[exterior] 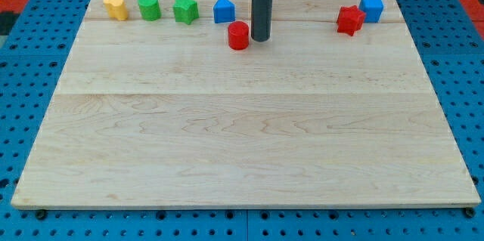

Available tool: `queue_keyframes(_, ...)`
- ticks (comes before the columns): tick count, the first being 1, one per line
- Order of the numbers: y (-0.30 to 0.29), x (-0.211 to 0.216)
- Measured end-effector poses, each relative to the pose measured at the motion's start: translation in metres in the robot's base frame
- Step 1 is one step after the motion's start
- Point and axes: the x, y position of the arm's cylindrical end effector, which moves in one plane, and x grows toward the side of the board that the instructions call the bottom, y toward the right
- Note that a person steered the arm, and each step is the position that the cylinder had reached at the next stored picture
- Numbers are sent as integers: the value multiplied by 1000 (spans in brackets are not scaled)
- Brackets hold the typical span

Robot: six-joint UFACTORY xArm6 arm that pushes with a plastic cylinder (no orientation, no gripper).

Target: Push the red circle to the bottom of the green star

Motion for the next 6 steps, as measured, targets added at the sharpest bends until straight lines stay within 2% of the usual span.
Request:
queue_keyframes(1,-44,-6)
queue_keyframes(2,-25,-10)
queue_keyframes(4,-30,-36)
queue_keyframes(5,-90,-29)
queue_keyframes(6,-112,-14)
